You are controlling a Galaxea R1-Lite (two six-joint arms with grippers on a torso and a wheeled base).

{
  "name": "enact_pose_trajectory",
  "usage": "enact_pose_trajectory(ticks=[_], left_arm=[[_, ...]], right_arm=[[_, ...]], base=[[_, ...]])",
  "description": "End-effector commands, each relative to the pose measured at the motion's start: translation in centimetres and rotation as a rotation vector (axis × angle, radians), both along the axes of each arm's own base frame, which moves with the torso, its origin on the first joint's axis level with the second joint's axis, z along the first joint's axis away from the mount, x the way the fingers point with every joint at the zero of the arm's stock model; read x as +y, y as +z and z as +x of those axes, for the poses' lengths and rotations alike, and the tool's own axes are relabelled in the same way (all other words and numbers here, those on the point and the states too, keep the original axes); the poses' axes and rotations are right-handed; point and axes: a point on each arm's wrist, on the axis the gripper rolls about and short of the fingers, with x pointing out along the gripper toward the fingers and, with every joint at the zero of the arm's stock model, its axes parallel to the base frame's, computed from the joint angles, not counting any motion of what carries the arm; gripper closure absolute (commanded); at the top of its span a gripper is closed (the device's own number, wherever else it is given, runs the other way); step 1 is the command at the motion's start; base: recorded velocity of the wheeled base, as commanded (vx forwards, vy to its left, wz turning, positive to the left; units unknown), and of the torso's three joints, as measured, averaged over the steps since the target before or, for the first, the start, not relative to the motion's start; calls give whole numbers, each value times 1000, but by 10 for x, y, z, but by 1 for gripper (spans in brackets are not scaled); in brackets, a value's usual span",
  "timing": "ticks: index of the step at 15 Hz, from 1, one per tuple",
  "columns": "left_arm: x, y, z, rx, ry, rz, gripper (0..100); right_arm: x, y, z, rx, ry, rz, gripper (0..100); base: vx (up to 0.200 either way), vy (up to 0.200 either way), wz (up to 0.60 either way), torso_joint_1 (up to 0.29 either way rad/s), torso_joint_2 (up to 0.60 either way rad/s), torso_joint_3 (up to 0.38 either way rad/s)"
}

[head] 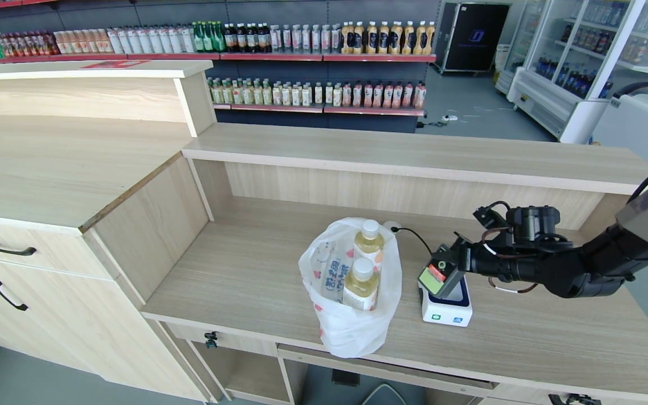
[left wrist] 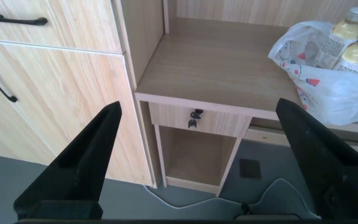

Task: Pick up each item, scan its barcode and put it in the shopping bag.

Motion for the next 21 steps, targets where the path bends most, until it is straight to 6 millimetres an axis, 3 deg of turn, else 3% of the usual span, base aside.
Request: enact_pose_trajectory(ticks=[1,7,9,11,12,15,16,21], left_arm=[[0,0,0,0,0,0,0],[0,0,0,0,0,0,0],[0,0,0,0,0,0,0],[0,0,0,0,0,0,0],[0,0,0,0,0,0,0],[0,0,0,0,0,0,0],[0,0,0,0,0,0,0],[0,0,0,0,0,0,0]], right_arm=[[1,-2,2,1,3,0,100],[3,-1,2,-1,6,-1,100],[2,17,-3,-48,8,-1,100],[-8,54,-29,-215,32,-141,100],[-21,69,-51,-316,20,-303,100],[-52,74,-114,-466,68,-697,100],[-54,72,-124,-498,89,-755,100],[-19,78,-122,-604,184,-727,100]], base=[[0,0,0,0,0,0],[0,0,0,0,0,0],[0,0,0,0,0,0],[0,0,0,0,0,0],[0,0,0,0,0,0],[0,0,0,0,0,0],[0,0,0,0,0,0],[0,0,360,0,-1,2]])
